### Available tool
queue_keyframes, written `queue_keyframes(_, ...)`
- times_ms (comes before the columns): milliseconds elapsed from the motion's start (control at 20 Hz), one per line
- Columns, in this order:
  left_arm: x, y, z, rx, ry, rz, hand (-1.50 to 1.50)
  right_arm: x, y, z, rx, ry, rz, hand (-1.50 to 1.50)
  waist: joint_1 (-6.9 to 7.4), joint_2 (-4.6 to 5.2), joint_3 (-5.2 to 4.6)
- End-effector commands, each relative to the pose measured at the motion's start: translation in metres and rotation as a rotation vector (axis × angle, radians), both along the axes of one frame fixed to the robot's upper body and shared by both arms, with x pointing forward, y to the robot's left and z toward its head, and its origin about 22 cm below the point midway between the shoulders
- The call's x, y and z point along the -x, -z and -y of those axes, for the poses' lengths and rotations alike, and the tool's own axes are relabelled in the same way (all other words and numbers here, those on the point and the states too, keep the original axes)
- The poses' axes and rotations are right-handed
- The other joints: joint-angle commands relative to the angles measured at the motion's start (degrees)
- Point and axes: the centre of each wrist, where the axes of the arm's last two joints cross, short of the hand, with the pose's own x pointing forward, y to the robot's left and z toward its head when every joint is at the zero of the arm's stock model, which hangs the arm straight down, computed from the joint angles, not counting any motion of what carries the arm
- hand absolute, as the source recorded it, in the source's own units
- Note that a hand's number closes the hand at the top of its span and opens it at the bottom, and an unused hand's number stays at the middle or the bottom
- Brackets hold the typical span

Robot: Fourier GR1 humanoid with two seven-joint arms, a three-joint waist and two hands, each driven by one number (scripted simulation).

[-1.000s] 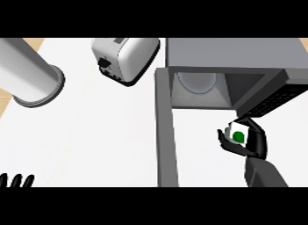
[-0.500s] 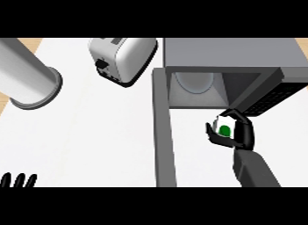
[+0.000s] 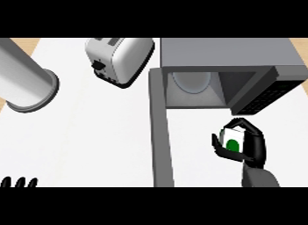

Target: Pick up the milk, place it into the microwave and close the microwave

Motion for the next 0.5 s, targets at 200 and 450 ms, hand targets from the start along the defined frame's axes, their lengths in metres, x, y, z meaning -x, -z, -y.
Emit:
queue_keyframes(200, -0.001, -0.004, 0.001, 0.006, -0.042, 0.007, -1.5, 0.058, -0.04, -0.014, -0.039, -0.091, 0.003, 1.5, 0.28, 0.12, 0.03)
queue_keyframes(450, 0.021, 0.007, -0.011, 0.006, -0.042, -0.012, -1.5, 0.056, -0.067, -0.028, -0.268, -0.183, 0.029, 1.5, 0.76, 0.05, 0.05)
